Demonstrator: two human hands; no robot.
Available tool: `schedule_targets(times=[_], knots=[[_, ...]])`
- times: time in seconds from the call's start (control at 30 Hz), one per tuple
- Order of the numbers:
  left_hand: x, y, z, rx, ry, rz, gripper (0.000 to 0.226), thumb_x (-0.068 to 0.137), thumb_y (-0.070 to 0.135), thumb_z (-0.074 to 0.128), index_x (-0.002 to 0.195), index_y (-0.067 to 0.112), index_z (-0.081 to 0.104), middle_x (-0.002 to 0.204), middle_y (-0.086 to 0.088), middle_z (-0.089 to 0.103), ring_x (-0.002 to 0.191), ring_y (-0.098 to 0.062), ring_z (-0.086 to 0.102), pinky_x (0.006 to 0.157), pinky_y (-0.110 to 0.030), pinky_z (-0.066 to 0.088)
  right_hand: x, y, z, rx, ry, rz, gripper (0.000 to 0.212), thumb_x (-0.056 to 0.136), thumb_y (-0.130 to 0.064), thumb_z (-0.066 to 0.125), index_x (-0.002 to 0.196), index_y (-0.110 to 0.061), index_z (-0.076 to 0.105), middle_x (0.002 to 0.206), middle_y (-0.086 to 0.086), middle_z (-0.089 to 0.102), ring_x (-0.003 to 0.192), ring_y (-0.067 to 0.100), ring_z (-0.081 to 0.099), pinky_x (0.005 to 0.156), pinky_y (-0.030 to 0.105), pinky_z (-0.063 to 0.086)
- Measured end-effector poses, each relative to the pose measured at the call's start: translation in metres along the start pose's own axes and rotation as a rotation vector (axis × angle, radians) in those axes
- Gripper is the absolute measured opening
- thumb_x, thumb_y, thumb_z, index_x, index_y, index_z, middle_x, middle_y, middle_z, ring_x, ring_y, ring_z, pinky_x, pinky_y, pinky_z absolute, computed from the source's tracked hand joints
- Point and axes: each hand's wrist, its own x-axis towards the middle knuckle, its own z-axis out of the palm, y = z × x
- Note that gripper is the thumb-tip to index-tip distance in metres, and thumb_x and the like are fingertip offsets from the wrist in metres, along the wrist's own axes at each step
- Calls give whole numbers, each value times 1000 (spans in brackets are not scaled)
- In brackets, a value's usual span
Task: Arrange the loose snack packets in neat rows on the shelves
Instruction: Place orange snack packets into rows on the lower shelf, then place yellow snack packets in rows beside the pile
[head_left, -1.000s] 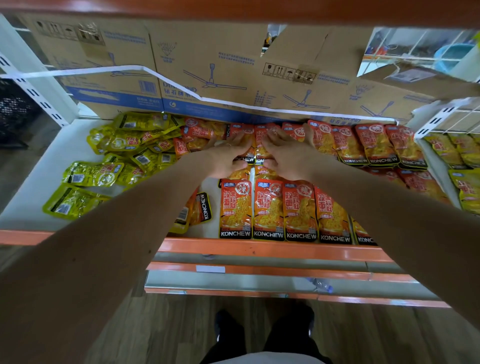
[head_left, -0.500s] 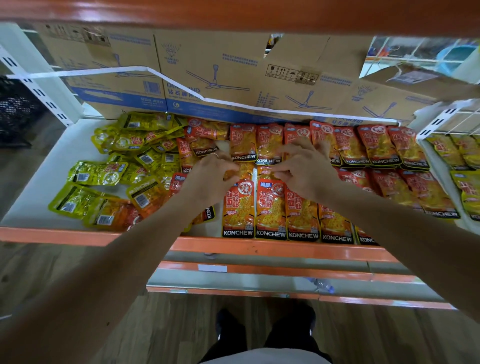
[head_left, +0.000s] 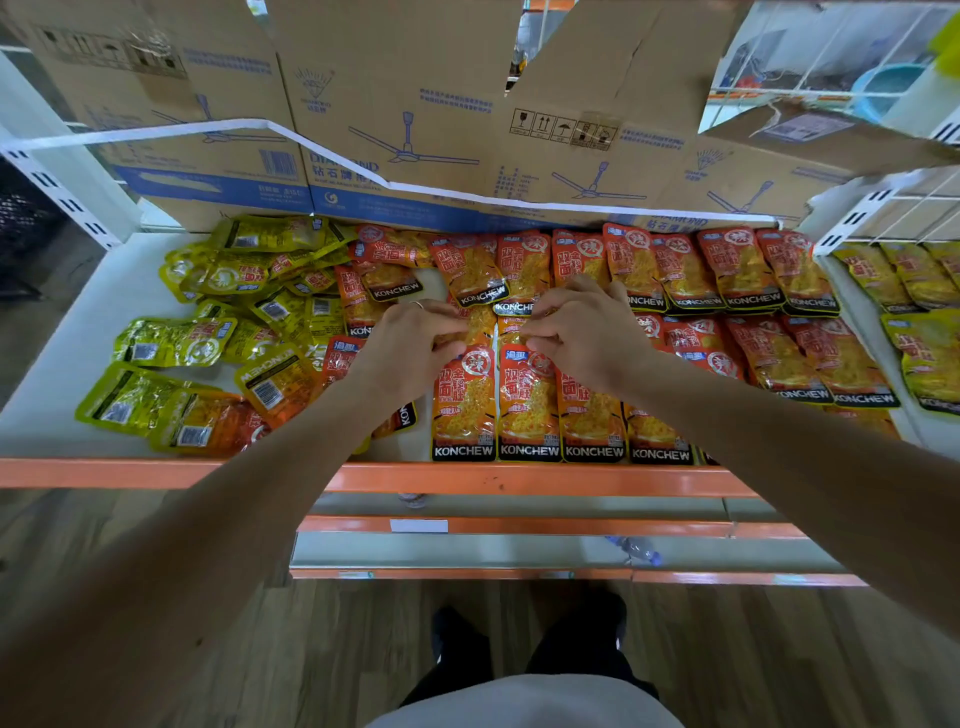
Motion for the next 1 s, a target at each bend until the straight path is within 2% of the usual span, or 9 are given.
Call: schedule_targets(times=[0.13, 0.27, 0.33, 0.43, 0.53, 0.8, 0.9, 1.0], knots=[[-1, 1, 2, 13, -8, 0, 27, 92, 22, 71, 116, 11, 74, 127, -9, 67, 116, -26, 62, 102, -32, 43, -1, -2, 1, -20, 10, 3, 26, 98, -34, 57, 118, -30, 72, 128, -8, 62, 123, 22, 41, 88, 38, 20], [-13, 5, -7, 9, -6, -49, 40, 95, 40, 63, 126, 15, 67, 132, -2, 61, 121, -21, 56, 102, -35, 43, -9, -4, -2, -47, 25, -15, 35, 95, -44, 57, 122, -26, 69, 131, -6, 59, 124, 19, 41, 96, 41, 22], [-27, 9, -15, 16, -86, -41, 50, 94, 47, 62, 138, 23, 58, 143, 4, 52, 130, -18, 48, 107, -36, 37, -19, -5, -6, -64, -25, -64, 48, 93, -56, 53, 131, -27, 61, 138, -6, 54, 130, 18, 37, 100, 42, 22], [-45, 12, -23, 174, -242, -33, 72, 89, 61, 61, 151, 32, 40, 160, 8, 33, 144, -21, 32, 117, -42, 25, -33, -7, -8, -129, -161, -99, 70, 88, -70, 47, 144, -27, 46, 153, -9, 39, 141, 18, 23, 109, 47, 16], [-48, 12, -23, 300, -339, -28, 84, 87, 70, 52, 157, 32, 27, 164, 5, 22, 149, -21, 19, 121, -41, 15, -38, -10, -7, -142, -223, -99, 75, 86, -71, 50, 145, -26, 43, 156, -11, 35, 143, 17, 19, 112, 49, 13], [-45, 8, -16, 202, -309, -19, 76, 84, 64, 64, 150, 34, 41, 159, 4, 31, 147, -22, 24, 119, -43, 20, -38, -13, -7, -144, -268, -78, 76, 87, -71, 48, 148, -27, 39, 159, -11, 29, 145, 19, 14, 112, 50, 14], [-44, 7, -16, 215, -297, -22, 72, 86, 65, 61, 148, 34, 43, 158, 5, 34, 144, -21, 28, 118, -42, 22, -37, -12, -9, -131, -266, -83, 73, 88, -70, 48, 147, -28, 41, 158, -12, 30, 144, 18, 15, 112, 51, 14], [-34, 7, -19, 196, -212, -47, 64, 92, 63, 55, 145, 26, 47, 151, 2, 42, 137, -23, 40, 112, -44, 32, -29, -10, -17, -90, -174, -82, 63, 93, -64, 45, 145, -28, 44, 155, -8, 37, 142, 18, 22, 112, 48, 16]])
